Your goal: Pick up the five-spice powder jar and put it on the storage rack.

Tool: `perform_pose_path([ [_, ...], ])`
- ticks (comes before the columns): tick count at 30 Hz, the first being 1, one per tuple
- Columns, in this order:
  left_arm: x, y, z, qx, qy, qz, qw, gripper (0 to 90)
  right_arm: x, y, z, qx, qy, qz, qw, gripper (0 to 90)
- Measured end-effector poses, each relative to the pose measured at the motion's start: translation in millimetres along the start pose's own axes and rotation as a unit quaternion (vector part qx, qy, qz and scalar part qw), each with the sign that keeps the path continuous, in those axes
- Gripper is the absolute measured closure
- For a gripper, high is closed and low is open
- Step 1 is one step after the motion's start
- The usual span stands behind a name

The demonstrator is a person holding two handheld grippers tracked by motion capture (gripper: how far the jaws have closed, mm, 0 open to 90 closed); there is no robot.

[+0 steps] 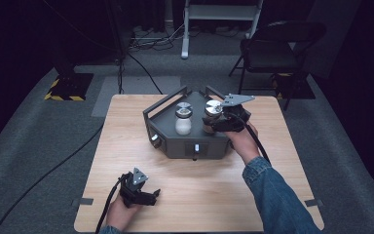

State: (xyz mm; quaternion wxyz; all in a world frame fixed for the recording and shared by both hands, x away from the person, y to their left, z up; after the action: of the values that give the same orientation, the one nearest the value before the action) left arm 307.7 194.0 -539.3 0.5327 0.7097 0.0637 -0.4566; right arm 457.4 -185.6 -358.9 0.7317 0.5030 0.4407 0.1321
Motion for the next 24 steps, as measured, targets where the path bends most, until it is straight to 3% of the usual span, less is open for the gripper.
perform_pose_path([
  [7, -0.1, -0.1, 0.0, 0.001, 0.000, 0.000, 1.0000, 0.5, 14.2, -1.6, 3.0, 0.009, 0.005, -0.018, 0.9998, 30.2],
  [18, -0.1, -0.2, 0.1, 0.000, 0.000, 0.000, 1.0000, 0.5, 20.5, -5.7, 6.7, 0.017, 0.008, -0.036, 0.9992, 29.4],
  [24, -0.1, -0.2, 0.1, 0.000, 0.000, 0.000, 1.0000, 0.5, 15.3, -5.3, 6.8, 0.022, 0.009, -0.013, 0.9996, 12.9],
])
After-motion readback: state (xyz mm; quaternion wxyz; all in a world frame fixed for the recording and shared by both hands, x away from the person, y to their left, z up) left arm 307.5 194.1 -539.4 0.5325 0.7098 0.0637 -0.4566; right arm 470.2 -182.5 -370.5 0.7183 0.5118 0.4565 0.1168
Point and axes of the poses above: each handheld gripper's, and its own axes: x roughly forward along the jaws, y roughly out of its top, z roughly to its right, the point moved 10 cm from there along x, roughly forward along the jaws, and after that the axes turned 2 degrees about -z, right-handed, at the moved point
